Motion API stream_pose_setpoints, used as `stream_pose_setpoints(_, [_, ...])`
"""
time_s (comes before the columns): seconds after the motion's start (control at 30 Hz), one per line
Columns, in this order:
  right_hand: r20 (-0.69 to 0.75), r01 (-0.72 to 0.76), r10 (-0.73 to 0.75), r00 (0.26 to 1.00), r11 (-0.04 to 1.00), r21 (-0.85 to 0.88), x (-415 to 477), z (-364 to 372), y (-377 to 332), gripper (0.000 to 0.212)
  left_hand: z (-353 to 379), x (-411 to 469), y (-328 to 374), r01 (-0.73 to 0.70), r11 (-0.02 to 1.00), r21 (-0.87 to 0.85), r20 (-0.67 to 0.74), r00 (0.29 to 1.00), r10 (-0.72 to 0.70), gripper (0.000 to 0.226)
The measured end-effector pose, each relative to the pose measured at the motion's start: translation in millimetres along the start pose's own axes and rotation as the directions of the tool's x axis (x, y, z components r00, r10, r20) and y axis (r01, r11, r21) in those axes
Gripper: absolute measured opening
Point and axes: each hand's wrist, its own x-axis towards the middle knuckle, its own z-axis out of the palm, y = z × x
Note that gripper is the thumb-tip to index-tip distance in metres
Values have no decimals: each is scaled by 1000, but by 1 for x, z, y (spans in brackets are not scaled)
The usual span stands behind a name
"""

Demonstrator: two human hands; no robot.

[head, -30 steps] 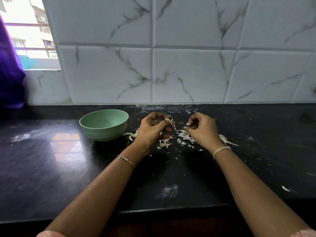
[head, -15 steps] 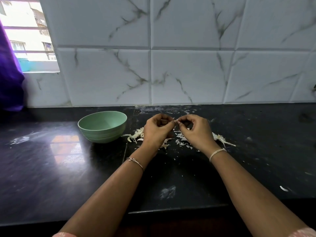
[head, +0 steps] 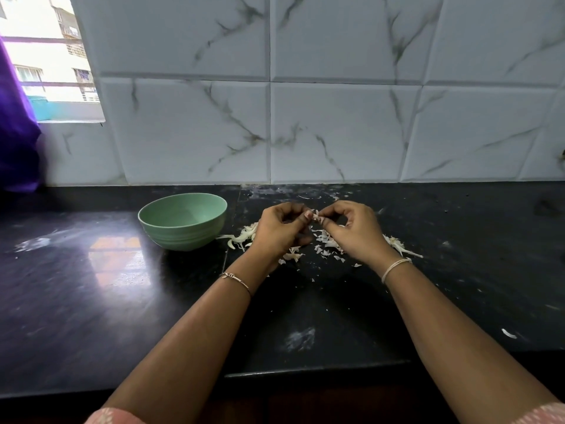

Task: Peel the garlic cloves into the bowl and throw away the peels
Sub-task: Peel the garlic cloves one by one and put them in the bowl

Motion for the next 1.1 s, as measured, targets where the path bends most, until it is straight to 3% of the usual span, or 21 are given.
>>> stream_pose_setpoints(0.3, [98,-16,10,995,998,60,-1,-4,-3,12,-4,-2,6,204,971,-128,75,978,-195,8])
stream_pose_setpoints(0.63, [189,91,-88,978,996,-7,-3,-7,-2,15,-9,-1,8,313,944,-101,82,949,-305,7])
stream_pose_setpoints(0.73, [232,229,-179,956,951,-209,-6,-8,-5,12,-9,0,6,316,949,-2,58,947,-315,11])
stream_pose_setpoints(0.83, [311,377,-261,914,830,-411,-7,-6,-10,16,-8,1,2,270,940,209,18,960,-279,14])
stream_pose_setpoints(0.97, [366,492,-336,868,679,-544,-9,-3,-15,13,-7,1,0,193,877,440,-24,979,-203,16])
stream_pose_setpoints(1.1, [320,478,-355,878,626,-616,-11,-2,-17,11,-5,-1,9,45,690,722,-37,999,-26,10])
